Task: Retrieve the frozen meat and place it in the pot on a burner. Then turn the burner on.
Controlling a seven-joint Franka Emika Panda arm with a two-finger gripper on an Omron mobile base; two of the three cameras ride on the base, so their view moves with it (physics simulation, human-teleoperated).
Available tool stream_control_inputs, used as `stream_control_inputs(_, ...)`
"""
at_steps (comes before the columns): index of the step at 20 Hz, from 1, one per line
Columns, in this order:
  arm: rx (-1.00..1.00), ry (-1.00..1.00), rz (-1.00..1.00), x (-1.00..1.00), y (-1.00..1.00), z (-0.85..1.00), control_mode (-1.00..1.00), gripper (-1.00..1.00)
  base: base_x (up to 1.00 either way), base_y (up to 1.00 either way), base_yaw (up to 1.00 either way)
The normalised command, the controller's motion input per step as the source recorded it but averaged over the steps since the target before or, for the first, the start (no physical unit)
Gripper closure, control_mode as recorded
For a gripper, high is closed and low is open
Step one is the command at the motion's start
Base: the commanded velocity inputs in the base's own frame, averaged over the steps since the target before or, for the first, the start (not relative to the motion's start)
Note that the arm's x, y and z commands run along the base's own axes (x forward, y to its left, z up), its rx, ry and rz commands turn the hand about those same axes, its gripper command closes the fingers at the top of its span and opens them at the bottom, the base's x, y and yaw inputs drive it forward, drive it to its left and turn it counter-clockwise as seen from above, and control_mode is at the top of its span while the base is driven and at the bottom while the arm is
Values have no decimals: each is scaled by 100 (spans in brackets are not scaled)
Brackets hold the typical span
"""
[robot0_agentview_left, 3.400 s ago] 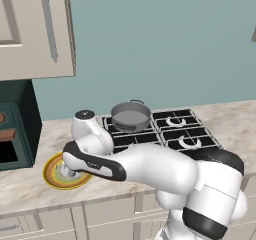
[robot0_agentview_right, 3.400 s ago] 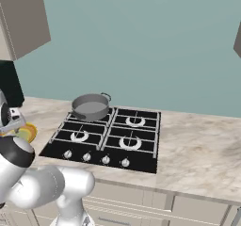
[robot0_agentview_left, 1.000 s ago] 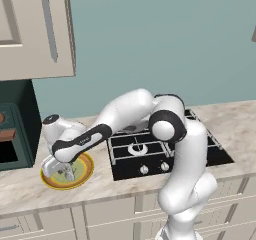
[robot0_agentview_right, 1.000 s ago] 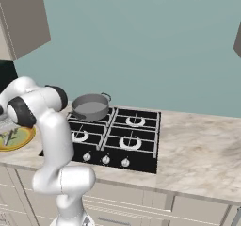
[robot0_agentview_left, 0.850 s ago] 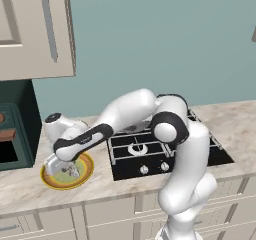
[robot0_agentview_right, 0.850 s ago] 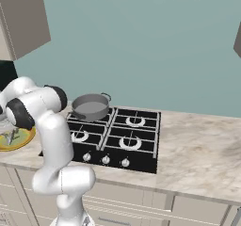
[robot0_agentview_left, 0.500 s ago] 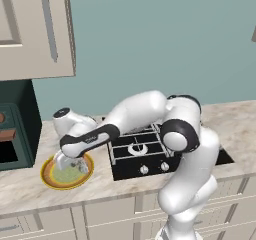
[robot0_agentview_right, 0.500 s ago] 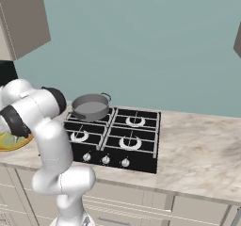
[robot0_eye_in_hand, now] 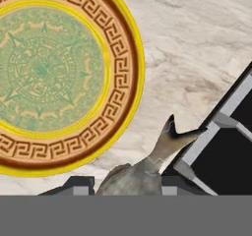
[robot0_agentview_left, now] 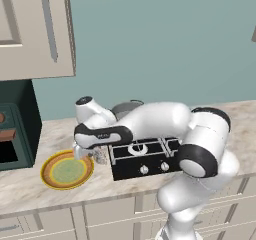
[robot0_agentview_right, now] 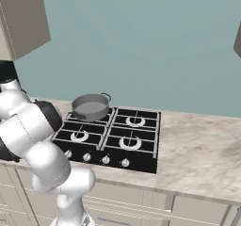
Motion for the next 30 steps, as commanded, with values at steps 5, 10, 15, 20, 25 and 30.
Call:
stream_control_inputs(5, 4, 2, -7, -1, -76, 33, -100, 100, 0, 0, 0)
stream_control_inputs(10, 1, 1, -13, -4, -82, 55, -100, 100, 0, 0, 0)
stream_control_inputs(15, 0, 2, -20, 14, -97, 65, -100, 100, 0, 0, 0)
stream_control_inputs(20, -4, 4, -19, 31, -71, 56, -100, 100, 0, 0, 0)
stream_control_inputs(25, -4, 7, -11, 56, -33, 58, -100, 100, 0, 0, 0)
stream_control_inputs(30, 1, 8, -1, 56, -7, 24, -100, 100, 0, 0, 0)
